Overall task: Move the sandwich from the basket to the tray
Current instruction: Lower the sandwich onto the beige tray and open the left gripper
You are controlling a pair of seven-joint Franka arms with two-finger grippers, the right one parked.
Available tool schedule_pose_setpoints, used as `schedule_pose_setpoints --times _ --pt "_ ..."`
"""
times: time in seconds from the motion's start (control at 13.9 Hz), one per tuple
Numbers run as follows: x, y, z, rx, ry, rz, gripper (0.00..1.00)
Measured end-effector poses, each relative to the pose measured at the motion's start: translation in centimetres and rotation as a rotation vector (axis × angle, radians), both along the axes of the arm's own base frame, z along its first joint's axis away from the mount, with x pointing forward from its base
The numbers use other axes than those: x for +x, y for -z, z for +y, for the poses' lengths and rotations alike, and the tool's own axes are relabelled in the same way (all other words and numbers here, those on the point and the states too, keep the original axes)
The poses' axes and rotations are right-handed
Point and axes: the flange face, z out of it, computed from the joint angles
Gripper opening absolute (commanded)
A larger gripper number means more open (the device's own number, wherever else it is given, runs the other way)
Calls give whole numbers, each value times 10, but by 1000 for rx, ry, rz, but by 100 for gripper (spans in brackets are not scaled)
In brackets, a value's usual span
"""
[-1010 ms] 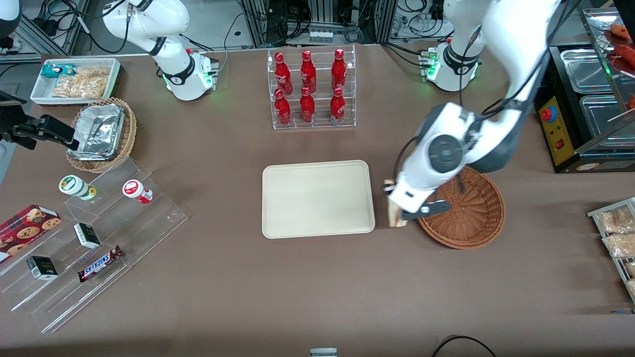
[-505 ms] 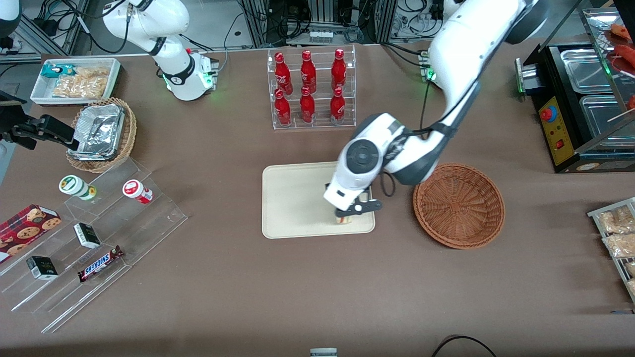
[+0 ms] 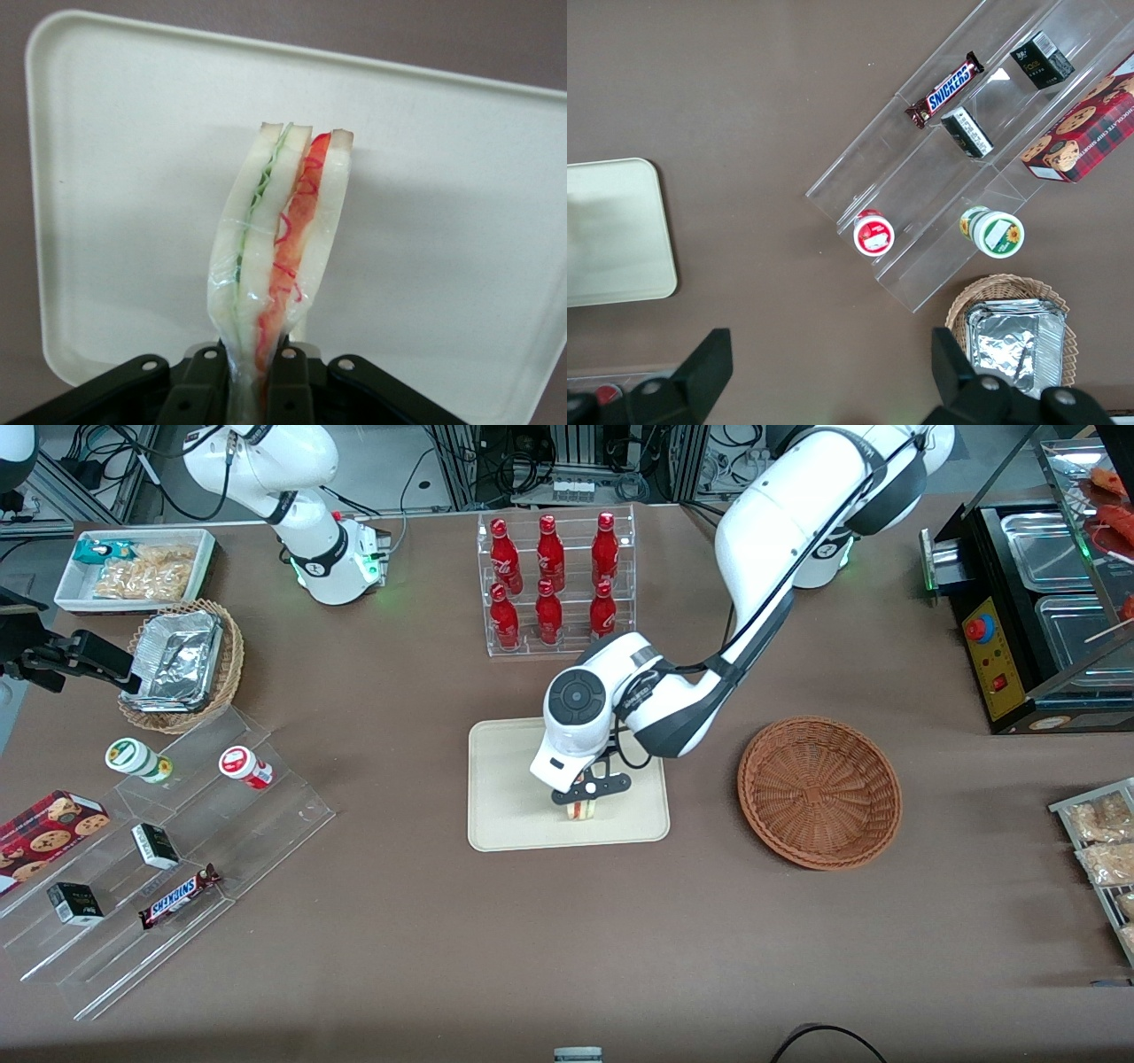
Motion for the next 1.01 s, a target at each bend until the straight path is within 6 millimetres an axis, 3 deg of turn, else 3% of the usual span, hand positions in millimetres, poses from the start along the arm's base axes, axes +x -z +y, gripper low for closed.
schedule_pose_setpoints --times 0.07,0.14,0.22,0.29,0.65,0.87,1.01 --pt "-4 6 -4 3 -3 7 16" --pt "-7 11 -8 6 -8 12 31" --pt "-9 13 -10 8 -13 14 81" --pt "-9 14 -11 8 -16 15 100" --pt "0 6 -11 -21 -35 -13 100" --pt "10 -28 -11 -44 -43 -57 100" --pt "21 -61 5 -31 -62 -76 100"
